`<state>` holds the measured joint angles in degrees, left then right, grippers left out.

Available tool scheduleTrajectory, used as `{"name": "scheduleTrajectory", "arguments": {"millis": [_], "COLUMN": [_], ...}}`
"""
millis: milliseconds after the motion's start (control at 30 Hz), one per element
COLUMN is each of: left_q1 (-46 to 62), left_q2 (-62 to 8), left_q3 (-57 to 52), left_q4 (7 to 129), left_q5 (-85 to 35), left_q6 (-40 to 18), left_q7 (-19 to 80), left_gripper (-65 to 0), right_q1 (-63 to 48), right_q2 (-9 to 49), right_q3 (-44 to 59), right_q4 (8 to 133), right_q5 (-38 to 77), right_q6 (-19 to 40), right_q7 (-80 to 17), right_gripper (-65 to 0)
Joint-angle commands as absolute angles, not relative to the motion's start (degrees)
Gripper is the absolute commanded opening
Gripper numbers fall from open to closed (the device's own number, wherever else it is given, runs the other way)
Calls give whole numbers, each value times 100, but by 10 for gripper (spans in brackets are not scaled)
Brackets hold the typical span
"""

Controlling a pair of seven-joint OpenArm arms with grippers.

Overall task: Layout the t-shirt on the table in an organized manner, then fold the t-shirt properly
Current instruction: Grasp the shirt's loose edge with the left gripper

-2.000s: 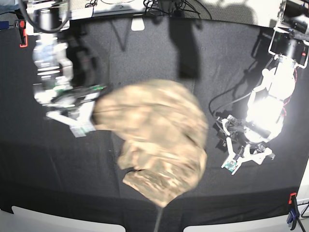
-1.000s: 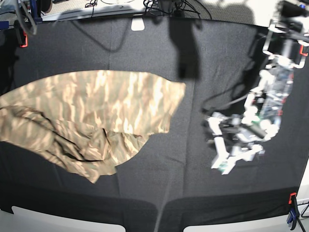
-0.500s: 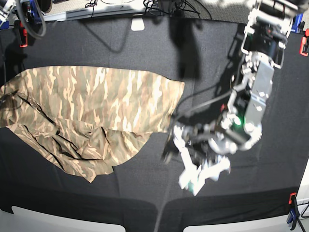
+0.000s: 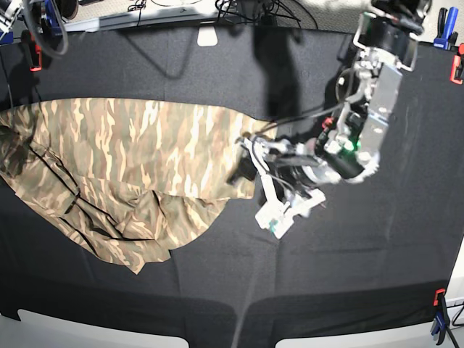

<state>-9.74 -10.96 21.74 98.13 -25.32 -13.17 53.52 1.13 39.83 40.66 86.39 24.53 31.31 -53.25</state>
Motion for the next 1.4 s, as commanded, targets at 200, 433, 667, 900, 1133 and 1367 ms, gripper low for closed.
{"name": "scheduleTrajectory", "arguments": {"millis": [200,433,667,900,1133,1367], "left_q1": [-1142,-1142,-895,-1035,-1638,-2416], "left_q2": [-888,-875,-504,-482,-480,-585], "left_q3": [2147,2150,2150,2143,2143,2143], "left_q4": [8582,8246,8241,8241,8248,8248], "left_q5": [-2561,-3275,-3306,-2499,-2488,-2488], "left_q6": [-1310,-1664,-2307,-2340,-2342,-2342], "left_q7": [5188,5579,5583,5400,5916,6849], "left_gripper": [-238,-254,-534,-650,-650,-650], "right_q1": [204,204,204,204,204,207], "right_q2": [4176,4176,4176,4176,4176,4174], "right_q3": [4119,4119,4119,4119,4119,4119], "right_q4": [8735,8737,8737,8737,8737,8735], "right_q5": [2576,2578,2578,2576,2578,2578], "right_q6": [3159,3159,3157,3157,3157,3155], "right_q7": [-5194,-5113,-5035,-5037,-5037,-5037], "right_gripper": [-340,-340,-340,-340,-340,-340]}}
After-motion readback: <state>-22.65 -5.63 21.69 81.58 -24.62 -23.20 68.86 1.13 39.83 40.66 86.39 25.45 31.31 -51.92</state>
